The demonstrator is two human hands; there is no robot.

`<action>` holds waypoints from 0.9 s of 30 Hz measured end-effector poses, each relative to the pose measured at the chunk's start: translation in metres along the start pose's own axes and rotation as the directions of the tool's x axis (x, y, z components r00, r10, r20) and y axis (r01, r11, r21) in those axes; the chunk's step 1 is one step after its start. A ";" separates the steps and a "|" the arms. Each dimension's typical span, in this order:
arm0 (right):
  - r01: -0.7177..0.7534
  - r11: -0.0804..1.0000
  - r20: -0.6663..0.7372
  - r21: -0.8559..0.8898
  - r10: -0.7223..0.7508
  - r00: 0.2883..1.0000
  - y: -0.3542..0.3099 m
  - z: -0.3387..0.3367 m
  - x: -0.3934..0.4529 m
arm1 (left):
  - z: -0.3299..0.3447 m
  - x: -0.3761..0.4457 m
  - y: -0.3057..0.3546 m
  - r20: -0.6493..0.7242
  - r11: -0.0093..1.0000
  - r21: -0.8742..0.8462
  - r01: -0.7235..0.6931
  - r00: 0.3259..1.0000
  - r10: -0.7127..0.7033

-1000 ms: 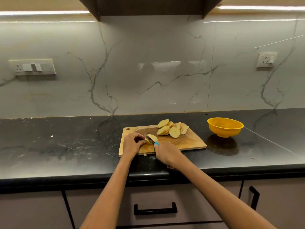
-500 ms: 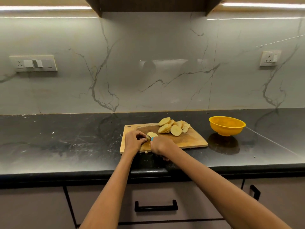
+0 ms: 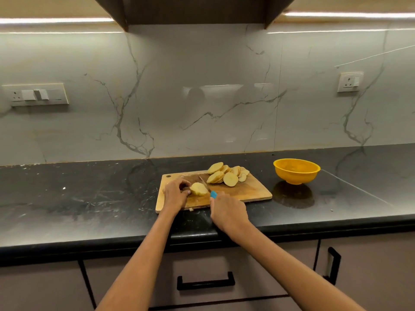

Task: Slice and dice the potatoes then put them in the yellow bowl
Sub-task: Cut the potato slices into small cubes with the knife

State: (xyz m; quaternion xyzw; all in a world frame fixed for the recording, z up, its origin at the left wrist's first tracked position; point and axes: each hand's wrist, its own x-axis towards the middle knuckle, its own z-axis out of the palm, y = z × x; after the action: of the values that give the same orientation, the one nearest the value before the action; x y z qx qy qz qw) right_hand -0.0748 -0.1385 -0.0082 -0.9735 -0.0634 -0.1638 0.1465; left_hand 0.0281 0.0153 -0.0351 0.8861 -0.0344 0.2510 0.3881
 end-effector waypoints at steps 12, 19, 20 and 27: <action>-0.076 0.986 0.126 0.148 0.058 0.990 0.038 0.011 0.042 | -0.017 0.051 0.040 0.745 0.922 0.340 -0.184 0.652 -0.145; -0.073 0.990 0.138 0.118 0.057 0.989 0.038 0.010 0.042 | -0.021 0.041 0.039 0.673 0.905 0.380 -0.189 0.728 -0.130; -0.081 0.990 0.122 0.111 0.067 0.990 0.038 0.010 0.040 | -0.020 0.038 0.035 0.647 0.913 0.370 -0.173 0.753 -0.119; -0.099 0.995 0.134 0.001 0.099 0.986 0.024 0.006 0.027 | -0.021 0.015 0.023 0.468 0.944 0.325 -0.050 0.876 -0.114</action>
State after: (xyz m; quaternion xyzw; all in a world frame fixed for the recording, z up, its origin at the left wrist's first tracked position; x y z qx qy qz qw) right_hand -0.0438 -0.1576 -0.0107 -0.9837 -0.0253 -0.0903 0.1534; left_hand 0.0267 0.0164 -0.0006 0.9729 -0.0727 0.0186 0.2189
